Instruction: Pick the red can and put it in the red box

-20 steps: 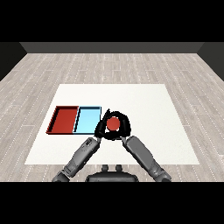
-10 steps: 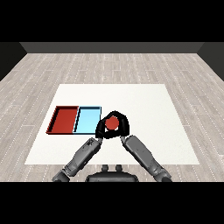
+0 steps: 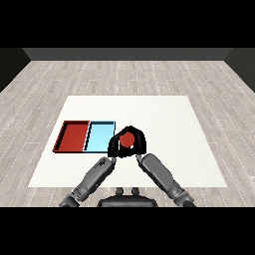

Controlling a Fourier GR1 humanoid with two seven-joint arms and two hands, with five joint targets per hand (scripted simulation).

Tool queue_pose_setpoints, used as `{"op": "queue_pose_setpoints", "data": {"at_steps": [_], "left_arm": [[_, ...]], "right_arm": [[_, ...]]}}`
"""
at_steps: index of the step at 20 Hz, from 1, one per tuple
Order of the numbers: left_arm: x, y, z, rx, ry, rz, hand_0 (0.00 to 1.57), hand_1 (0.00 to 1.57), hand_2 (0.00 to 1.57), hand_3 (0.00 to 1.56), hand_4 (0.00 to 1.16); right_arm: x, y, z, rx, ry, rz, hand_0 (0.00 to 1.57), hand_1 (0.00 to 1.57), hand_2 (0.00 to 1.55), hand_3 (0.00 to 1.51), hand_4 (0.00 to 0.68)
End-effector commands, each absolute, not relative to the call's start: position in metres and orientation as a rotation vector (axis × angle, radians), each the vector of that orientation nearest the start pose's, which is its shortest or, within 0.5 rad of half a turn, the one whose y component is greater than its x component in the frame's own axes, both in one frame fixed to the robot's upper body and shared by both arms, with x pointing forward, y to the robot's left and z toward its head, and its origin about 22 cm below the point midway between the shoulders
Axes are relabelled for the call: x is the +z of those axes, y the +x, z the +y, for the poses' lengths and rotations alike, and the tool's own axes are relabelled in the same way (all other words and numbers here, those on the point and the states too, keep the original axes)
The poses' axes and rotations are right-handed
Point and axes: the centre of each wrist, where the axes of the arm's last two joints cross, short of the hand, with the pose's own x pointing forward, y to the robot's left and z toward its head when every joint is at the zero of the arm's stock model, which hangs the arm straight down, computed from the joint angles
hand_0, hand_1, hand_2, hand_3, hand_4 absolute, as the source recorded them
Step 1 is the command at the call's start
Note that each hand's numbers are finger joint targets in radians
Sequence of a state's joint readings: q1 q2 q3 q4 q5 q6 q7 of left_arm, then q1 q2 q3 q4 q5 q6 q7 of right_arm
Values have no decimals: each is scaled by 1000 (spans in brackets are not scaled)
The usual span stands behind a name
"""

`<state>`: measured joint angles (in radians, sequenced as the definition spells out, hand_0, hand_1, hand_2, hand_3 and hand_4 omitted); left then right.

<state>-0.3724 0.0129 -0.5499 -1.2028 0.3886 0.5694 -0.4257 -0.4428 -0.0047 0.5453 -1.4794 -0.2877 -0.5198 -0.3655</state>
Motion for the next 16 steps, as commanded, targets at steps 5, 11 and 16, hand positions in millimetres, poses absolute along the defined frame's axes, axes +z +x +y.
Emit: {"op": "queue_pose_setpoints", "data": {"at_steps": [5,11,16], "left_arm": [[2,281,72,85,-165,-1897,1571,1571,1571,1513,1147],[-5,268,80,99,-117,-1903,1571,1571,1571,1505,1140],[13,275,71,78,-93,-1907,1571,1571,1571,1497,1136]], "right_arm": [[75,274,-56,63,280,-2011,0,0,0,0,0],[70,270,-60,96,293,-1977,0,0,0,0,0],[69,275,-52,63,262,-1978,0,0,0,0,0]]}}
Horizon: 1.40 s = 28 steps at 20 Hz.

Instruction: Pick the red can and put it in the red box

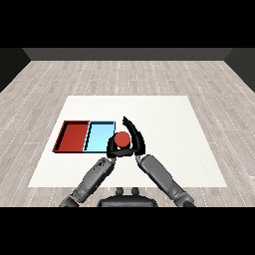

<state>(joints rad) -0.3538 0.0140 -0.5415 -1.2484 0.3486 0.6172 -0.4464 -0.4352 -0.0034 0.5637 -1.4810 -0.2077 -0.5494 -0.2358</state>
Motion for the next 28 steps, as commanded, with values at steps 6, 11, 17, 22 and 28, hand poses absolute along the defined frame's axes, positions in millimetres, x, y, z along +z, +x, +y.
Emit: {"op": "queue_pose_setpoints", "data": {"at_steps": [6,11,17,22,28], "left_arm": [[11,279,68,79,-79,-1896,1571,1571,1571,1476,1132],[16,276,73,107,-28,-1907,1571,1571,1568,1453,1132],[20,303,113,91,7,-1905,1571,1571,1568,1472,1126],[35,308,147,131,117,-1959,1571,1571,1571,1480,1133],[61,326,213,114,280,-1919,1571,1571,1571,1490,1118]], "right_arm": [[77,278,-68,30,282,-1985,0,0,0,0,0],[89,261,-103,-5,299,-1984,0,0,0,0,0],[82,229,-140,-126,293,-2028,0,0,0,0,0],[92,239,-183,-118,252,-2052,0,0,0,0,0],[65,225,-216,-153,150,-1987,0,0,0,0,0]]}}
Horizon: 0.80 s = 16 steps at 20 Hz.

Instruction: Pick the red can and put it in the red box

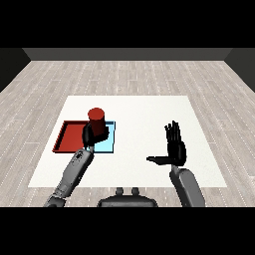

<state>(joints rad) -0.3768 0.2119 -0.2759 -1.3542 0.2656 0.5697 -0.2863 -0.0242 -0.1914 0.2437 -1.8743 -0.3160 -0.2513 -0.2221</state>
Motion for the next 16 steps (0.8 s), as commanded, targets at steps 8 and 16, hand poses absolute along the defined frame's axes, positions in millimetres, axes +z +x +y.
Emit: {"op": "queue_pose_setpoints", "data": {"at_steps": [8,16], "left_arm": [[45,326,315,-8,634,-1688,1571,1571,1540,1471,1112],[-18,328,384,-101,830,-1250,1571,1571,1524,1430,1022]], "right_arm": [[60,208,-240,-193,157,-1948,0,0,0,0,0],[38,228,-241,-195,97,-1935,0,0,0,0,0]]}}
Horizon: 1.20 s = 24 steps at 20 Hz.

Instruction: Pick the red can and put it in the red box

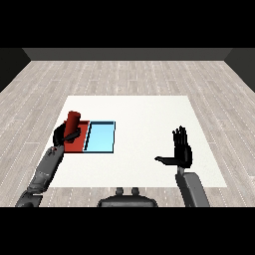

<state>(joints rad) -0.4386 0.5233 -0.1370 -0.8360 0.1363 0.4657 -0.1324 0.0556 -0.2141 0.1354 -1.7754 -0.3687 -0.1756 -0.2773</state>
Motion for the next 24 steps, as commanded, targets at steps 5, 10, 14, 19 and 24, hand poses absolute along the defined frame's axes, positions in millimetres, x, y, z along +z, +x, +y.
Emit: {"op": "queue_pose_setpoints", "data": {"at_steps": [5,10,14,19,24], "left_arm": [[-31,331,398,-153,895,-1011,1063,1063,978,616,821],[-53,330,384,-180,858,-909,920,920,877,0,714],[-54,323,398,-304,757,-885,0,0,0,0,560],[-39,328,413,-214,794,-927,0,0,0,0,0],[-11,359,390,160,563,-1425,0,0,0,0,0]], "right_arm": [[30,240,-247,-175,90,-1929,0,0,0,0,0],[18,253,-242,-188,80,-1925,0,0,0,0,0],[17,251,-233,-189,85,-1951,0,0,0,0,0],[30,251,-242,-180,94,-1964,0,0,0,0,0],[21,259,-237,-179,133,-1953,0,0,0,0,0]]}}
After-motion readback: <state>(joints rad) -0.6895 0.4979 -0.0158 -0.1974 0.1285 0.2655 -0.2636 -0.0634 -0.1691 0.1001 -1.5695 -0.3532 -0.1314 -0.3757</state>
